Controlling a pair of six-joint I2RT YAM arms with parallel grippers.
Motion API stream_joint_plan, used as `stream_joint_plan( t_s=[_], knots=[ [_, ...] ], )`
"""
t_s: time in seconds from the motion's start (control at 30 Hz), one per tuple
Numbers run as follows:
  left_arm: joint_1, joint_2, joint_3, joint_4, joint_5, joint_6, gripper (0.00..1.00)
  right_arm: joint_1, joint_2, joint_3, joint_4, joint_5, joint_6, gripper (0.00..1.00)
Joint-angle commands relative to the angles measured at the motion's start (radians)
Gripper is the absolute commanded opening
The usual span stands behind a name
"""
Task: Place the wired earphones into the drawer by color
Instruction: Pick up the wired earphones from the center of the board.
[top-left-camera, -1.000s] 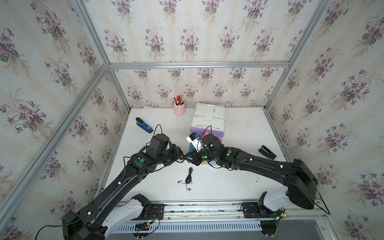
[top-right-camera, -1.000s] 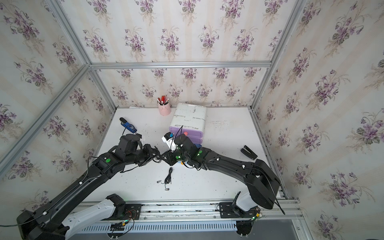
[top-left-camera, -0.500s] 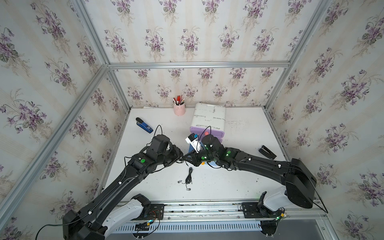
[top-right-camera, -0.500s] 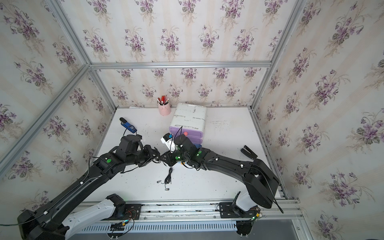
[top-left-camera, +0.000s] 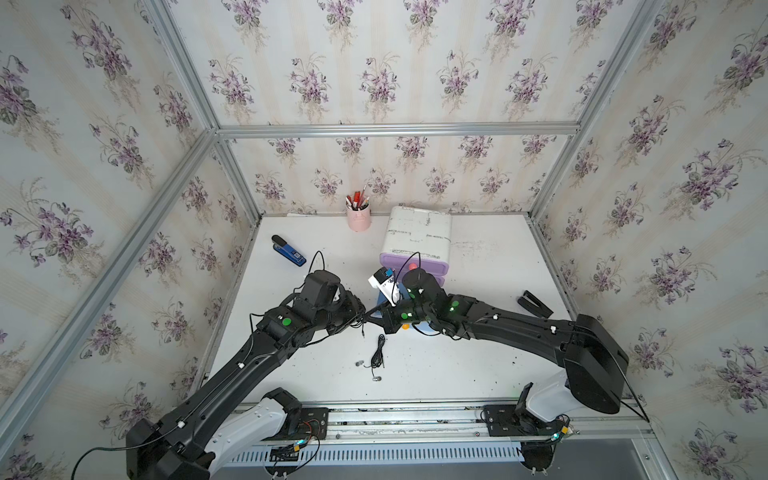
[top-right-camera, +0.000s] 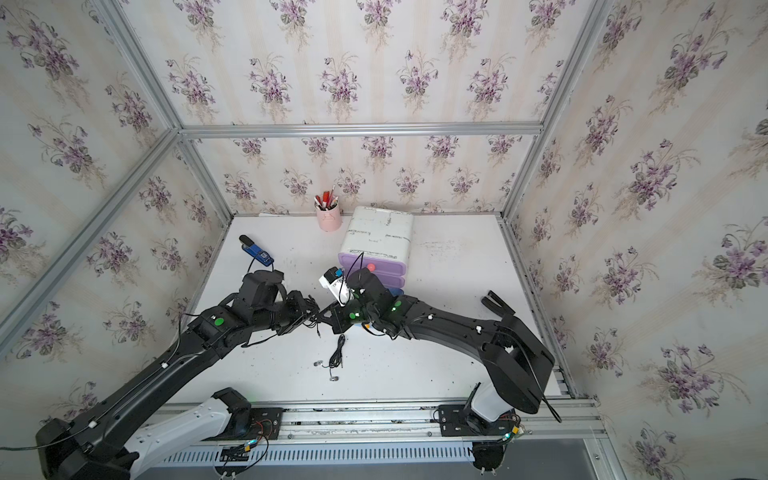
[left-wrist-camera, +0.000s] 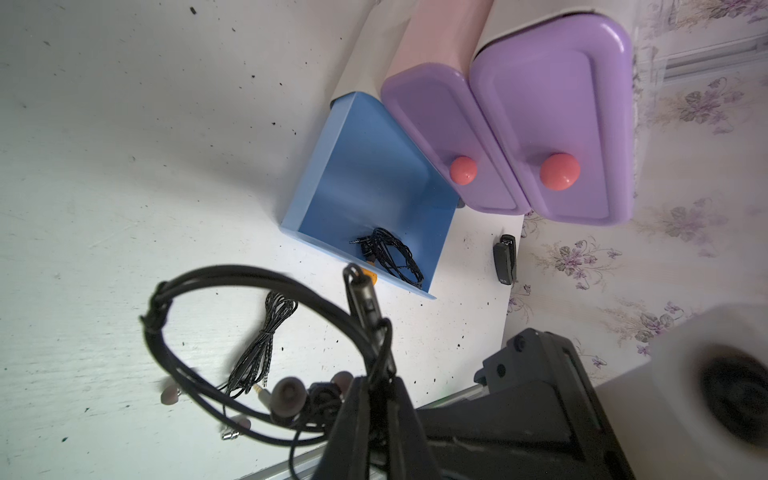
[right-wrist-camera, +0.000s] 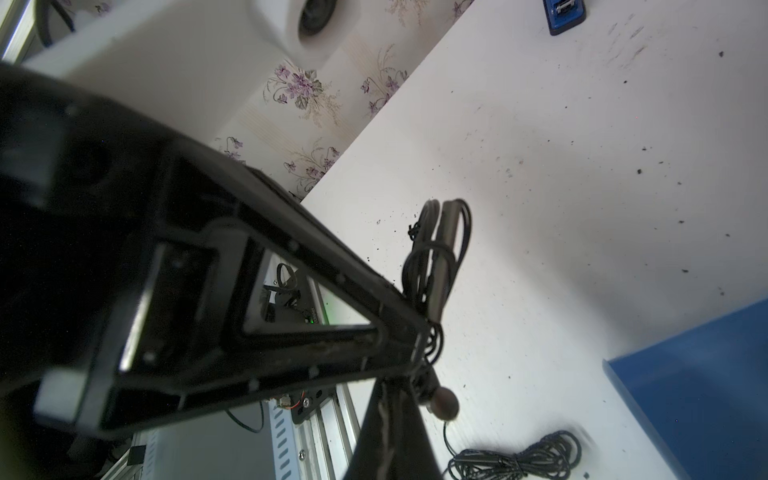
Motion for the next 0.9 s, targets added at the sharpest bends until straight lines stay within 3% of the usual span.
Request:
stream_joint_plan(
  t_s=[0.0, 0.1, 0.23, 0.3, 0.67, 0.87],
  knots=[
    [0.0, -0.001, -0.001, 0.033, 0.001, -0.001, 0.13, 0.001, 0.002, 0.005, 0.022, -0.02, 0.004, 0.0],
    [0.001, -0.003, -0.001, 0.031, 0.0, 0.001, 0.13, 0.0, -0.015, 0.005, 0.005, 0.001, -0.002, 0.0],
    [0.001, -0.003, -0.001, 0.026, -0.002, 0.006, 0.13, -0.01, -0.058, -0.016, -0.003, 0.012, -0.004, 0.29],
    [0.0, -0.002, -0.002, 0.026, -0.001, 0.006, 0.13, -0.016, -0.076, -0.028, -0.011, 0.016, -0.007, 0.36],
    [0.0, -0.003, 0.008, 0.029, 0.004, 0.003, 0.13, -0.035, -0.097, -0.073, -0.025, 0.015, -0.017, 0.51],
    [0.001, -0.006, 0.027, 0.05, 0.008, -0.008, 0.13, -0.037, -0.194, -0.253, 0.202, 0.003, 0.113, 0.58]
  ],
)
